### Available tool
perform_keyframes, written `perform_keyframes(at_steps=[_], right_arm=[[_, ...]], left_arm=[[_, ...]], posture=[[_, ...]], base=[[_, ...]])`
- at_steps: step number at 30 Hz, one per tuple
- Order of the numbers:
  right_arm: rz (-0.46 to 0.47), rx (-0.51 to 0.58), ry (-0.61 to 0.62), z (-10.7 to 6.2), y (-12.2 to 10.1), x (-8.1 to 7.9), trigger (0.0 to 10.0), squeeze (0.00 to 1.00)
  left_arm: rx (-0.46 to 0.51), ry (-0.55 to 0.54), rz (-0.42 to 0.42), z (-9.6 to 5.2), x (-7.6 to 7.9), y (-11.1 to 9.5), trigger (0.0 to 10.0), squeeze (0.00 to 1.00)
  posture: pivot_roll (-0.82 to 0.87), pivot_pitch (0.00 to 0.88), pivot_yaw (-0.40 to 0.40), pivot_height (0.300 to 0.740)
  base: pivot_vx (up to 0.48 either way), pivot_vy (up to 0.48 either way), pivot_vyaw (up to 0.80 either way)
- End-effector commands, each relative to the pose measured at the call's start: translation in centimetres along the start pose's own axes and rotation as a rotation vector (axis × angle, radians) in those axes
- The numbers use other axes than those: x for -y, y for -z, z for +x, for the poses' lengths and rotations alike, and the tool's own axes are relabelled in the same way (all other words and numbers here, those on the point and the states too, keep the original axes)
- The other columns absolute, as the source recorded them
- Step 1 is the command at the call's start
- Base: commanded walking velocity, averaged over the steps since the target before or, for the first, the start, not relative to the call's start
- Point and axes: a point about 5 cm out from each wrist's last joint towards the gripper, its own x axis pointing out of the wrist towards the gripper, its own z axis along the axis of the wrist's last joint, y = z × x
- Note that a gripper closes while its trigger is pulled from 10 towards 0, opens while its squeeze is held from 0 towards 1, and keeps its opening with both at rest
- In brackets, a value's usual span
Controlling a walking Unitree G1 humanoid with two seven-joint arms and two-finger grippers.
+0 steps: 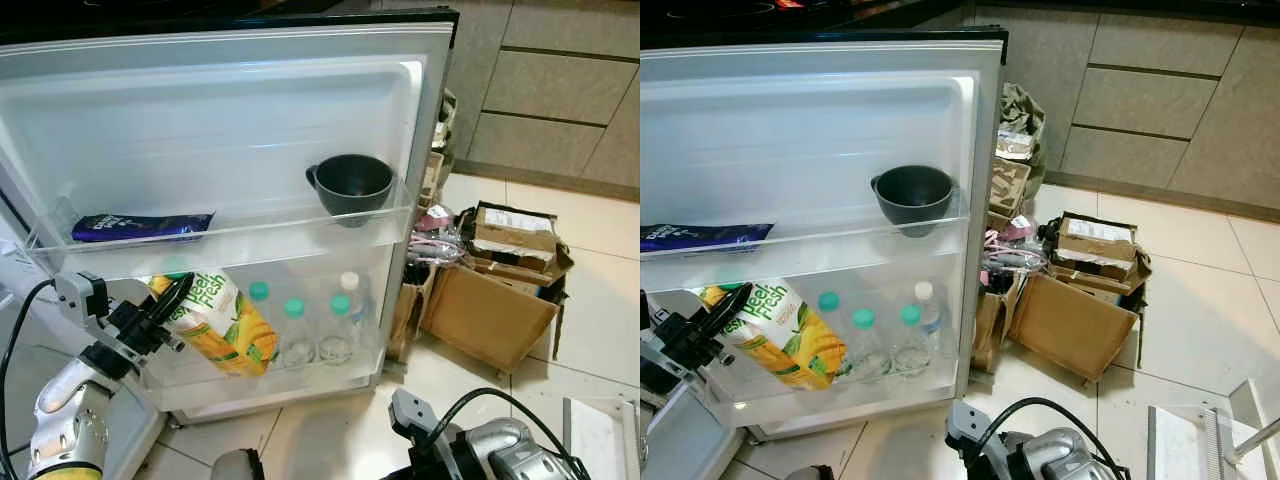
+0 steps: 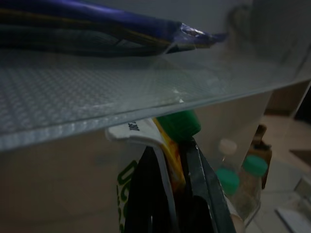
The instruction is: Restocking fridge
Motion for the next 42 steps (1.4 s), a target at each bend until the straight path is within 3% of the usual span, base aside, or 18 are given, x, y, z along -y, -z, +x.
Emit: perform_keyframes(at_steps=[1, 15, 21, 29, 36, 42], right_arm=[[0.004, 0.008, 0.009, -0.1, -0.1, 0.1, 10.0, 0.00], [0.007, 0.013, 0.023, -0.1, 0.0, 0.1, 10.0, 0.00], [0.004, 0.017, 0.022, -0.3, -0.2, 0.2, 10.0, 0.00], [0.003, 0.039, -0.017, -0.3, -0.5, -0.2, 10.0, 0.00], [-0.004, 0.058, -0.009, -0.4, -1.0, 0.0, 10.0, 0.00], [-0.006, 0.067, 0.003, -0.9, -1.2, 0.1, 10.0, 0.00]], left_arm=[[-0.032, 0.025, 0.042, -0.1, -0.2, -0.9, 10.0, 0.00], [-0.166, 0.045, 0.172, -0.6, -0.4, -1.5, 10.0, 0.00], [-0.213, -0.008, 0.222, -0.9, -0.9, -1.4, 10.0, 0.00], [-0.224, -0.063, 0.271, -0.7, -1.3, -1.2, 10.0, 0.00], [-0.182, -0.178, 0.348, -0.3, -2.0, -1.2, 10.0, 0.00], [-0.107, -0.288, 0.311, 0.0, -2.2, -0.3, 10.0, 0.00]], posture=[[-0.07, 0.000, 0.001, 0.470], [-0.07, 0.000, 0.001, 0.470], [-0.07, 0.000, -0.001, 0.470], [-0.07, 0.000, 0.000, 0.470], [-0.07, 0.000, -0.002, 0.470], [-0.07, 0.000, -0.006, 0.470]], base=[[0.000, 0.000, 0.00], [0.000, 0.000, 0.00], [0.000, 0.000, 0.00], [0.000, 0.000, 0.00], [0.000, 0.000, 0.00], [0.000, 0.000, 0.00]])
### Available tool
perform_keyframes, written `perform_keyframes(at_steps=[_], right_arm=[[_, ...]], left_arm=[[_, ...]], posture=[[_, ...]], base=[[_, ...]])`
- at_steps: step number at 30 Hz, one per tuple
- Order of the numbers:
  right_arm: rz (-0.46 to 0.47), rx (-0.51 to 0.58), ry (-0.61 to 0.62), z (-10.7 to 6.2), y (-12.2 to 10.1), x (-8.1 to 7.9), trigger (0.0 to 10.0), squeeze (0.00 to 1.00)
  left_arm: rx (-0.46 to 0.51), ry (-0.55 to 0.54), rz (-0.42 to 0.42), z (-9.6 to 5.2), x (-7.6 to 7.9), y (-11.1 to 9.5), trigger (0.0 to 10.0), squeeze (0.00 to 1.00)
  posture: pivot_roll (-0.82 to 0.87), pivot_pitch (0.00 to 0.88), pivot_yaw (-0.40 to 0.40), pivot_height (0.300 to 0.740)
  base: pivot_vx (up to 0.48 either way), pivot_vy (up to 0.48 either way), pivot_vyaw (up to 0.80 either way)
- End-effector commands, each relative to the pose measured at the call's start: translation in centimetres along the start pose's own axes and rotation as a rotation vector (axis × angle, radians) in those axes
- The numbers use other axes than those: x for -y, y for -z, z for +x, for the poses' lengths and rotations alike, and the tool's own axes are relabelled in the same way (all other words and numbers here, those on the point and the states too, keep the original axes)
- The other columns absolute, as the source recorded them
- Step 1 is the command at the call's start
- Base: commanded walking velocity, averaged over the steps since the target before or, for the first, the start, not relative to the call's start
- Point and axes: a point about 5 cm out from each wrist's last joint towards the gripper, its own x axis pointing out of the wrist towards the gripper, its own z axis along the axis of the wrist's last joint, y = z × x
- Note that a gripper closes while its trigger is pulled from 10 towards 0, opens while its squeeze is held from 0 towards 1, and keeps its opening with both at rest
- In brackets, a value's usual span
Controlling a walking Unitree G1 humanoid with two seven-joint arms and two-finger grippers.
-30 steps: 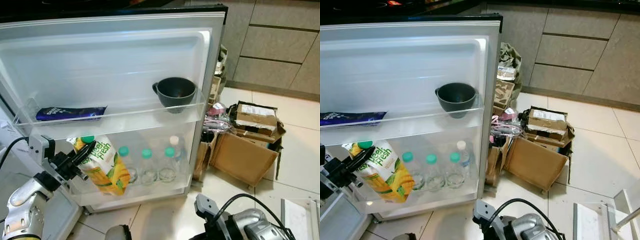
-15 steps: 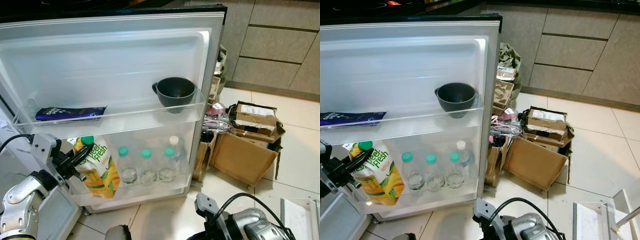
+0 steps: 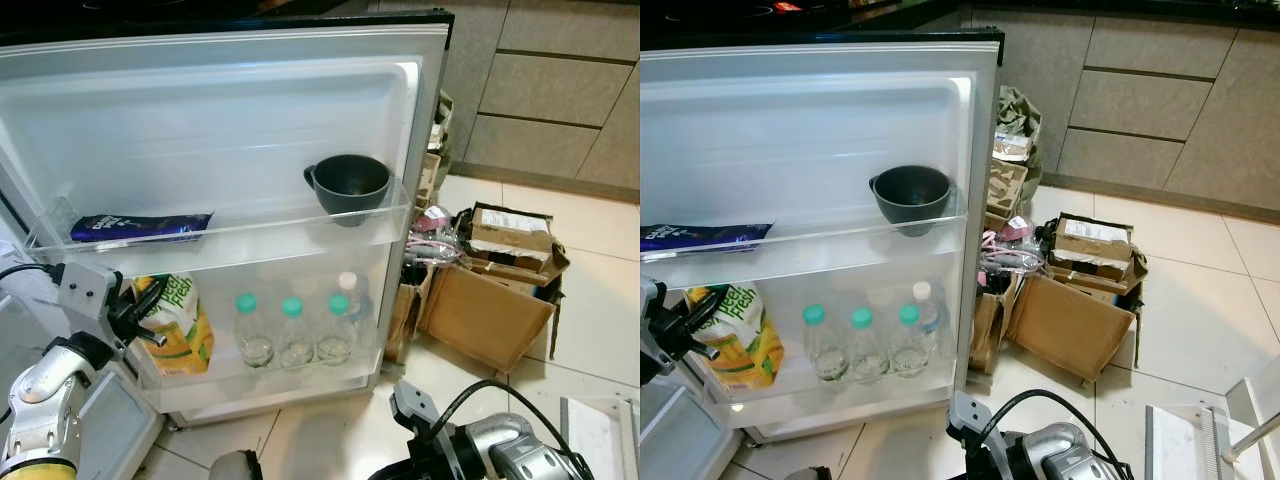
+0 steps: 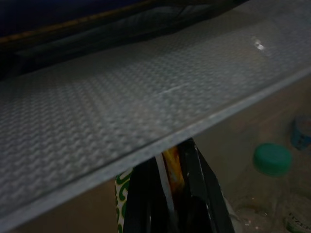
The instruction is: Restocking fridge
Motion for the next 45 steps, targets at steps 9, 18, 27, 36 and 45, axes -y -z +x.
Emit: perform_keyframes(at_steps=[9, 18, 27, 36, 45], right_arm=[[-0.008, 0.018, 0.049, -1.6, -0.6, 0.1, 10.0, 0.00], [-0.006, 0.030, 0.064, -2.0, -0.9, 0.1, 10.0, 0.00], [-0.007, 0.046, 0.065, -1.9, -1.2, 0.0, 10.0, 0.00], [-0.003, 0.069, 0.027, -1.7, -1.5, -0.6, 10.0, 0.00], [-0.007, 0.073, -0.011, -1.1, -1.7, -1.3, 10.0, 0.00]], left_arm=[[0.036, -0.182, -0.028, 0.6, 0.2, 1.6, 10.0, 0.00], [-0.001, -0.237, -0.030, 0.6, 0.7, 3.1, 10.0, 0.00], [-0.039, -0.250, -0.076, 1.1, 1.8, 4.6, 10.0, 0.00], [-0.068, -0.229, -0.051, 1.5, 2.7, 5.3, 10.0, 0.00], [-0.127, -0.175, 0.005, 1.6, 3.9, 6.2, 10.0, 0.00]], posture=[[-0.09, 0.000, -0.023, 0.470], [-0.09, 0.000, -0.023, 0.470], [-0.09, 0.000, -0.021, 0.470], [-0.10, 0.000, -0.023, 0.470], [-0.10, 0.000, -0.023, 0.470]], base=[[0.000, 0.000, 0.00], [0.000, 0.000, 0.00], [0.000, 0.000, 0.00], [0.000, 0.000, 0.00], [0.000, 0.000, 0.00]])
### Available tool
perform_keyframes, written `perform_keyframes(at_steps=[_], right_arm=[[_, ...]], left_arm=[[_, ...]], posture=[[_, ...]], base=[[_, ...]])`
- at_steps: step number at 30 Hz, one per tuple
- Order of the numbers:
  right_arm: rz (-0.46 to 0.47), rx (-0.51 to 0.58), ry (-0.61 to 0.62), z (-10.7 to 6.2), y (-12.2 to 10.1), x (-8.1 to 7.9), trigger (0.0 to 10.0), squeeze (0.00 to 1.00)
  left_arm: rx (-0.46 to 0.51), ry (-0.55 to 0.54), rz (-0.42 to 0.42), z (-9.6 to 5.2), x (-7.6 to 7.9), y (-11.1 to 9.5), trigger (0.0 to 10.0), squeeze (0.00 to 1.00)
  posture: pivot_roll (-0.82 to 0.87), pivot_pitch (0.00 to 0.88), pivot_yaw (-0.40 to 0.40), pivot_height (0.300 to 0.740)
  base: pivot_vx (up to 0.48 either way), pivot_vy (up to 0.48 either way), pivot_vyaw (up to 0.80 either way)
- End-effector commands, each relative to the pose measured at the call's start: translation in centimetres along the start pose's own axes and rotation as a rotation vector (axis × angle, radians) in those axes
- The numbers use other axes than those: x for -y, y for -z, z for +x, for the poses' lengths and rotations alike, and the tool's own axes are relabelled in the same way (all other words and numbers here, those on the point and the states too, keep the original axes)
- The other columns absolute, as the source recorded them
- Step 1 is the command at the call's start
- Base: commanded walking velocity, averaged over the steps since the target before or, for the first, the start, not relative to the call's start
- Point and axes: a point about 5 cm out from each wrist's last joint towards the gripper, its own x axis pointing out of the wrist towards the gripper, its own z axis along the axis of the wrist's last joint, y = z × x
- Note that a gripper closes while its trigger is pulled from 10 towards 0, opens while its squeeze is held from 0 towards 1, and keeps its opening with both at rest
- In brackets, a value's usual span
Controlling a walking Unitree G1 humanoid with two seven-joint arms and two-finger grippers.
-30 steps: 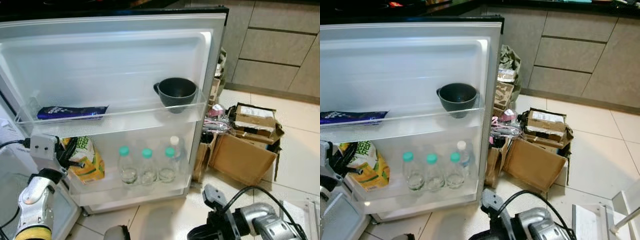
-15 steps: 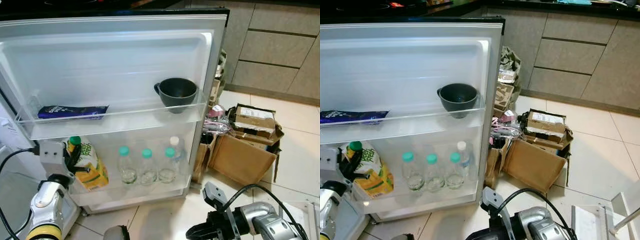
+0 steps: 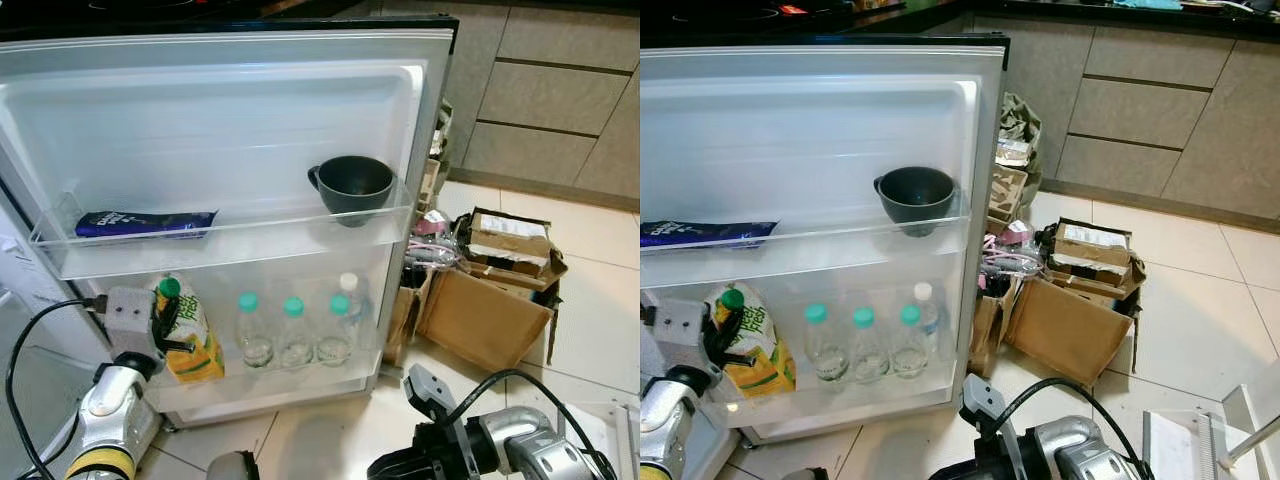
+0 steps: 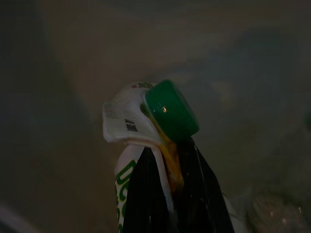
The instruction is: Restocking fridge
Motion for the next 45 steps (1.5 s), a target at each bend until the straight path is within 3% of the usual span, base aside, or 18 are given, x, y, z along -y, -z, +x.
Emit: perform_keyframes(at_steps=[1, 6, 23, 24, 25, 26, 41, 45], right_arm=[[0.003, 0.010, -0.024, 0.2, -0.2, -0.4, 10.0, 0.00], [-0.002, 0.022, -0.044, 0.9, -0.5, -0.6, 10.0, 0.00], [-0.007, 0.026, -0.035, 0.8, -0.9, -0.6, 10.0, 0.00], [-0.007, 0.026, -0.033, 0.8, -0.9, -0.5, 10.0, 0.00], [-0.007, 0.026, -0.032, 0.8, -0.9, -0.5, 10.0, 0.00], [-0.007, 0.026, -0.031, 0.8, -0.9, -0.5, 10.0, 0.00], [-0.012, 0.025, -0.037, 1.0, -1.0, -0.3, 10.0, 0.00], [-0.015, 0.028, -0.036, 1.1, -1.2, -0.2, 10.0, 0.00]], left_arm=[[0.009, 0.007, 0.006, 0.2, 0.6, 0.0, 10.0, 0.00], [0.009, 0.031, -0.007, 0.4, 1.8, 0.3, 10.0, 0.00], [-0.003, 0.065, -0.037, 0.8, 3.7, 0.7, 10.0, 0.00], [-0.018, 0.075, -0.033, 0.7, 3.8, 1.0, 10.0, 0.09], [-0.026, 0.080, -0.034, 0.6, 3.8, 1.1, 10.0, 0.71], [-0.033, 0.081, -0.034, 0.6, 3.8, 1.2, 10.0, 1.00], [0.001, -0.001, -0.005, 0.3, 1.6, 0.5, 10.0, 1.00], [0.037, -0.041, -0.006, -0.3, 0.4, 0.2, 10.0, 1.00]], posture=[[-0.11, 0.000, -0.021, 0.470], [-0.10, 0.000, -0.022, 0.470], [-0.11, 0.000, -0.022, 0.470], [-0.11, 0.000, -0.022, 0.470], [-0.11, 0.000, -0.020, 0.470], [-0.11, 0.000, -0.020, 0.470], [-0.10, 0.000, -0.016, 0.470], [-0.10, 0.000, -0.012, 0.470]], base=[[0.000, 0.000, 0.00], [0.000, 0.000, 0.00], [0.000, 0.000, 0.00], [0.000, 0.000, 0.00], [0.000, 0.000, 0.00], [0.000, 0.000, 0.00], [0.000, 0.000, 0.00], [0.000, 0.000, 0.00]])
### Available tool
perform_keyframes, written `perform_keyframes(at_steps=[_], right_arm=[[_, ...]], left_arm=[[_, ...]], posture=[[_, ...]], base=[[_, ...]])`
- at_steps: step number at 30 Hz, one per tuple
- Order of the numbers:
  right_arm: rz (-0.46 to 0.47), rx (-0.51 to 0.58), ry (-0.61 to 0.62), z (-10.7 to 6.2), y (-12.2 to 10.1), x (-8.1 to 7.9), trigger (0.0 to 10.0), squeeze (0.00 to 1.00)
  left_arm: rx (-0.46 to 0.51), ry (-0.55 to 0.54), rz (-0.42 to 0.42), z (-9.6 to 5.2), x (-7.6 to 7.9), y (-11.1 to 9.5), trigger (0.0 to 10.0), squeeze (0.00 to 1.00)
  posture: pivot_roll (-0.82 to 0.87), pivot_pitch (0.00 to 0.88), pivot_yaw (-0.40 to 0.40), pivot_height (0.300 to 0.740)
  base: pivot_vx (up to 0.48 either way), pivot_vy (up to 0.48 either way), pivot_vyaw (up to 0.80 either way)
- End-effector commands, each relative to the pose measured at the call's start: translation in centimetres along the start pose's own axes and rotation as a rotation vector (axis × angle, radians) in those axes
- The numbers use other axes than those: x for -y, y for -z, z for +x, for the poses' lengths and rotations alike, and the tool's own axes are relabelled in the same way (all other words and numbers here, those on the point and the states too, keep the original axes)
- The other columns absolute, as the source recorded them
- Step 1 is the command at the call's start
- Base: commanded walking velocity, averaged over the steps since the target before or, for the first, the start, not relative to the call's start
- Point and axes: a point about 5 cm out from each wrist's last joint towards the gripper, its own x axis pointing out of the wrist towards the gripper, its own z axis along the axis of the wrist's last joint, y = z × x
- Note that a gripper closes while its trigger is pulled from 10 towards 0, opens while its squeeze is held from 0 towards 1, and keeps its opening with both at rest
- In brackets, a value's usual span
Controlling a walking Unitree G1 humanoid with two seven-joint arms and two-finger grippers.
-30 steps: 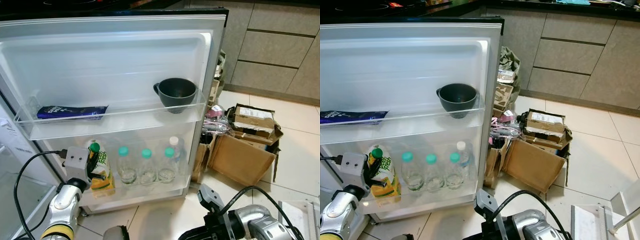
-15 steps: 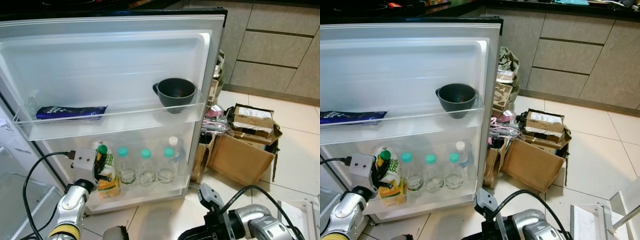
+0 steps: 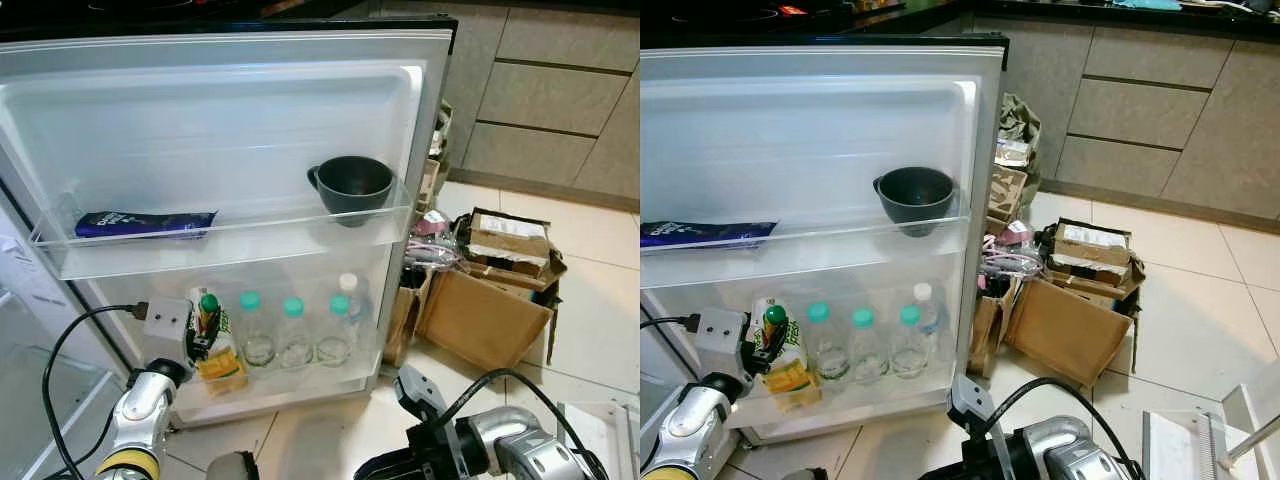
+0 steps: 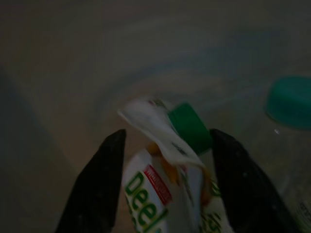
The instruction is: Restocking fridge
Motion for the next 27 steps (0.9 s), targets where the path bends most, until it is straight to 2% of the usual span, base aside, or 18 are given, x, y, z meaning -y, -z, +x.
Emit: perform_keyframes(at_steps=[1, 8, 11, 13, 17, 23, 24, 25, 26, 27], right_arm=[[-0.007, 0.005, 0.000, 0.0, -0.2, 0.1, 10.0, 0.00], [-0.008, -0.001, 0.003, -0.2, -0.2, 0.3, 10.0, 0.00], [-0.011, -0.008, 0.002, -0.3, -0.2, 0.4, 10.0, 0.00], [-0.011, -0.009, 0.001, -0.3, -0.2, 0.4, 10.0, 0.00], [-0.012, -0.011, 0.001, -0.3, -0.3, 0.4, 10.0, 0.00], [-0.013, -0.014, 0.002, -0.4, -0.3, 0.5, 10.0, 0.00], [-0.013, -0.014, 0.002, -0.4, -0.3, 0.6, 10.0, 0.00], [-0.014, -0.014, 0.003, -0.4, -0.3, 0.6, 10.0, 0.00], [-0.014, -0.013, 0.003, -0.4, -0.3, 0.6, 10.0, 0.00], [-0.014, -0.013, 0.003, -0.4, -0.3, 0.6, 10.0, 0.00]], left_arm=[[0.033, -0.041, 0.017, -0.5, -1.6, -0.6, 10.0, 1.00], [0.075, -0.077, 0.028, -1.1, -3.2, -1.3, 10.0, 1.00], [0.124, -0.100, 0.032, -1.6, -4.9, -2.3, 10.0, 1.00], [0.138, -0.098, 0.027, -1.6, -5.2, -2.6, 10.0, 1.00], [0.167, -0.077, -0.013, -1.9, -5.7, -3.1, 10.0, 1.00], [0.209, -0.002, -0.131, -2.1, -5.5, -3.5, 10.0, 1.00], [0.218, 0.001, -0.152, -2.2, -5.6, -3.6, 10.0, 0.85], [0.227, 0.000, -0.174, -2.4, -5.9, -3.7, 10.0, 0.13], [0.236, -0.002, -0.199, -2.7, -6.2, -3.7, 10.0, 0.00], [0.236, -0.002, -0.199, -2.7, -6.2, -3.7, 10.0, 0.00]], posture=[[-0.10, 0.000, -0.012, 0.470], [-0.09, 0.000, -0.015, 0.470], [-0.08, 0.000, -0.017, 0.470], [-0.08, 0.000, -0.018, 0.470], [-0.08, 0.000, -0.018, 0.470], [-0.07, 0.000, -0.019, 0.470], [-0.08, 0.000, -0.018, 0.470], [-0.08, 0.000, -0.018, 0.470], [-0.08, 0.000, -0.018, 0.470], [-0.08, 0.000, -0.018, 0.470]], base=[[0.000, 0.000, 0.00], [0.000, 0.000, 0.00], [0.000, 0.000, 0.00], [0.000, 0.000, 0.00], [0.000, 0.000, 0.00], [0.000, 0.000, 0.00], [0.000, 0.000, 0.00], [0.000, 0.000, 0.00], [0.000, 0.000, 0.00], [0.000, 0.000, 0.00]])
